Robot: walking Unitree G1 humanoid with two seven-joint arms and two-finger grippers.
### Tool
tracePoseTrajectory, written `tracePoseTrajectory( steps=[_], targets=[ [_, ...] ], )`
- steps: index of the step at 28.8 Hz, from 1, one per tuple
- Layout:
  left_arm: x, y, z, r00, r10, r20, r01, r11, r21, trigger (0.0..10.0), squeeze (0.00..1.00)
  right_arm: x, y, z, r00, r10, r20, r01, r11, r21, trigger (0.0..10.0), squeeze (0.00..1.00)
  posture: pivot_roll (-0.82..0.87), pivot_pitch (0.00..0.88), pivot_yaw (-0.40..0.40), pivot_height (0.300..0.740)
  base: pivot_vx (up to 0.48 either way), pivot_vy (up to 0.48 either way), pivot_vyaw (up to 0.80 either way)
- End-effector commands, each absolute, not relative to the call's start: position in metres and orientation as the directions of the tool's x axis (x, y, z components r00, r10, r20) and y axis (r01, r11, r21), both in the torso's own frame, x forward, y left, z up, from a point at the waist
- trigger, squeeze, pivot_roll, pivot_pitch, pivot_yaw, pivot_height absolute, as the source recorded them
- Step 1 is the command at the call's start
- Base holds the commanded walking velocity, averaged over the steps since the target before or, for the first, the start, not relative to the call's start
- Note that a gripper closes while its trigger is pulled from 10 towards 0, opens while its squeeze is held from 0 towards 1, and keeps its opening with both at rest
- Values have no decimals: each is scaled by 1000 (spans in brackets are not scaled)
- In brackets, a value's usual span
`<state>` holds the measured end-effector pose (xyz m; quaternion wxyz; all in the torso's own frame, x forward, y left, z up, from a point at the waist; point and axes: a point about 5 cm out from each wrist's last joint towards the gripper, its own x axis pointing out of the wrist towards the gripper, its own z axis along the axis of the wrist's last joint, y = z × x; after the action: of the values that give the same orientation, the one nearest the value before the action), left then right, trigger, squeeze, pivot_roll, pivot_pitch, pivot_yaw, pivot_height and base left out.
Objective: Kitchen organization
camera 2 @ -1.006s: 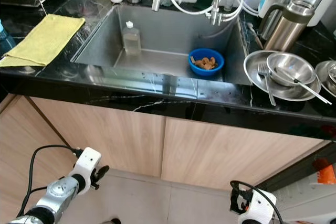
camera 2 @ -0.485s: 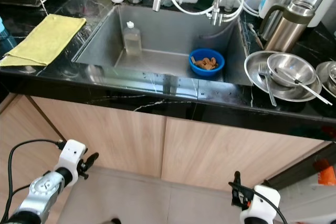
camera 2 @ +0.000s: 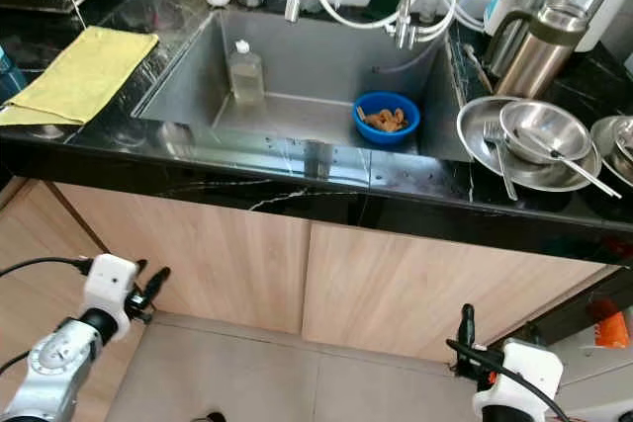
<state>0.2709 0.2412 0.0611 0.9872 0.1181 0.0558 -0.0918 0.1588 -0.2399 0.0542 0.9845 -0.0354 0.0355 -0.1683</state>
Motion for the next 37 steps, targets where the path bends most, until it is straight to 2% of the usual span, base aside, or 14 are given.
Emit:
tracePoseTrajectory(
  steps=[1,9,15,25,29,32,37],
  targets=[
    [271,246,69,984,-144,-106,165,959,229,10000,0,159,-240,63,939,-342,-37,338,937,-88,10000,0,108,92,-71,740,0,0,0],
    [283,243,116,994,-81,69,65,977,204,10000,0,169,-242,94,937,-349,29,350,932,-98,10000,0,109,101,-80,740,0,0,0],
    [289,233,140,985,-87,149,57,979,195,10000,0,175,-240,107,938,-340,59,345,933,-102,10000,0,111,107,-84,740,0,0,0],
    [309,195,184,953,-160,257,125,981,146,10000,0,194,-239,146,926,-348,148,364,926,-99,10000,0,94,111,-83,740,0,0,0],
    [312,184,190,946,-184,266,155,980,128,10000,0,197,-237,152,923,-347,166,365,926,-95,10000,0,92,110,-81,740,0,0,0],
    [321,162,190,931,-242,273,215,969,126,10000,0,206,-239,157,911,-371,183,388,920,-65,10000,0,93,107,-80,740,0,0,0],
    [325,157,192,933,-235,273,217,972,94,10000,0,209,-239,159,904,-388,179,402,914,-48,10000,0,86,107,-81,740,0,0,0]
  ],
)
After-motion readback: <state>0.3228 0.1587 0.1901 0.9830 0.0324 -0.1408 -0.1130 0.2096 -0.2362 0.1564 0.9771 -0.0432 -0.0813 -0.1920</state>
